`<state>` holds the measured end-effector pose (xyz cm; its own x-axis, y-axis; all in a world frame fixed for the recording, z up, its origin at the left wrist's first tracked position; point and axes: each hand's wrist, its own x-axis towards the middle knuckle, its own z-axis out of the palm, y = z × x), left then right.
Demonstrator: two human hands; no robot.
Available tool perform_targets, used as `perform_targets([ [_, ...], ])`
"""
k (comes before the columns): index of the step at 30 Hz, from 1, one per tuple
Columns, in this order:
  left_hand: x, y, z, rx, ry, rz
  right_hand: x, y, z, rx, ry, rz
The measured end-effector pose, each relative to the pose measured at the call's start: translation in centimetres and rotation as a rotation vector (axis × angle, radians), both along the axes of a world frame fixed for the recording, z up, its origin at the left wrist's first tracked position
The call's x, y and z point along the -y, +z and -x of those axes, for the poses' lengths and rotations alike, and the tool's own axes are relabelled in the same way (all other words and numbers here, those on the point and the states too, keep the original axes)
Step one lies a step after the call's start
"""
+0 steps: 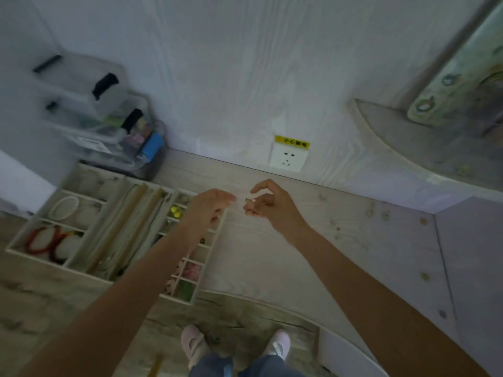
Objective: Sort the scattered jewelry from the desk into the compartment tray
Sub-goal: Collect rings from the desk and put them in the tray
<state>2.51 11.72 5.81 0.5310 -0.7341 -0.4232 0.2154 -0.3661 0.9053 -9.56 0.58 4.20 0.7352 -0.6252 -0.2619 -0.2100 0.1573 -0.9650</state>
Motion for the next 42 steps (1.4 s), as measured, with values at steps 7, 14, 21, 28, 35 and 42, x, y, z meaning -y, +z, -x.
perform_targets([
  [7, -4.3, -0.8, -6.1, 0.229, -0.176, -0.02, -5.1, 0.5, -5.7, -0.073, 0.077, 0.03],
  [14, -7.5, -2.1, -9.9, 0.103, -0.112, -0.191, -9.1, -0.8, -9.2, -0.118, 0.076, 0.11],
  [21, -9.0, -2.5, -11.4, -0.244, -0.155, -0.422, -11.2, -1.9, -10.1, -0.182, 0.046, 0.18],
  [28, -9.1, -3.7, -11.5, -0.272, -0.148, -0.511, -11.9, -2.6, -9.9, -0.284, 0.045, 0.21],
  [35, -9.9, -4.6, -9.7, -0.157, -0.098, -0.449, -12.4, -3.6, -9.2, -0.312, -0.009, 0.024],
  [42, -9.9, -5.9, -8.4, 0.034, -0.111, -0.352, -13.0, -4.4, -9.4, -0.367, -0.054, 0.042],
])
